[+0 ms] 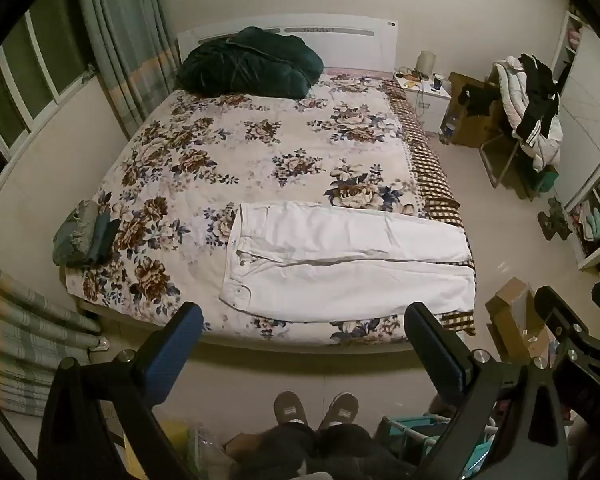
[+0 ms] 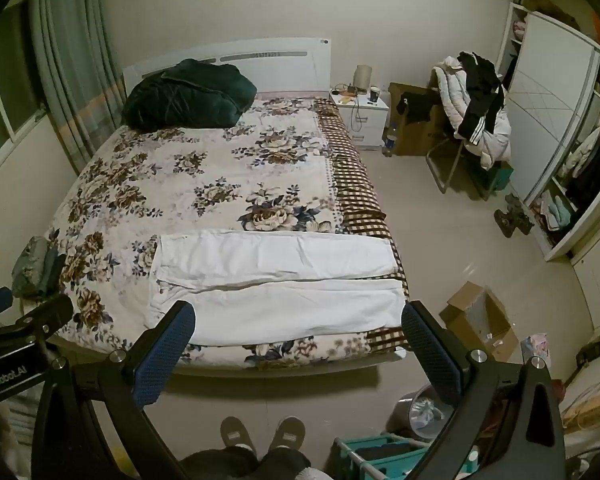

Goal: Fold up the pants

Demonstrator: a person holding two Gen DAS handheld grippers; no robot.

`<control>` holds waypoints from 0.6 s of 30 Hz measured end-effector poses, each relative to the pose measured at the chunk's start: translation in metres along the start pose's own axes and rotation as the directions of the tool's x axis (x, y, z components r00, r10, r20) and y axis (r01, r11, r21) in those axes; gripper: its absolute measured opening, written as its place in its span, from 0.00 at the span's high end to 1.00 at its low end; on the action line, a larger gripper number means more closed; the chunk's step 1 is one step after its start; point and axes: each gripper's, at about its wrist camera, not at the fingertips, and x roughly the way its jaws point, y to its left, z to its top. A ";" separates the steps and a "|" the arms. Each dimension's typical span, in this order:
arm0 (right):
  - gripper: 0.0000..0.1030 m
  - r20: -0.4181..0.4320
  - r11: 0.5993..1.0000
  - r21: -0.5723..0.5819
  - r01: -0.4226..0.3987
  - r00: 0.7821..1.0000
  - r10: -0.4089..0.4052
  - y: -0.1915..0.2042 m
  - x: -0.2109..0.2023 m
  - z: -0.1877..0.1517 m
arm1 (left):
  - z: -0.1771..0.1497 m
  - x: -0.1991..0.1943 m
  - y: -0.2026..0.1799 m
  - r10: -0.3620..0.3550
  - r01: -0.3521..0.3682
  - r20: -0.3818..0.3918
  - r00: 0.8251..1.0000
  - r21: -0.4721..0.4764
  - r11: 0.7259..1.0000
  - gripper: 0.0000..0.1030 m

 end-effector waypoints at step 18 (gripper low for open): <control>0.00 0.000 1.000 -0.005 0.004 1.000 -0.004 -0.001 -0.004 0.004 | 0.002 -0.002 -0.002 -0.019 0.019 0.002 1.000 -0.007 1.000 0.00</control>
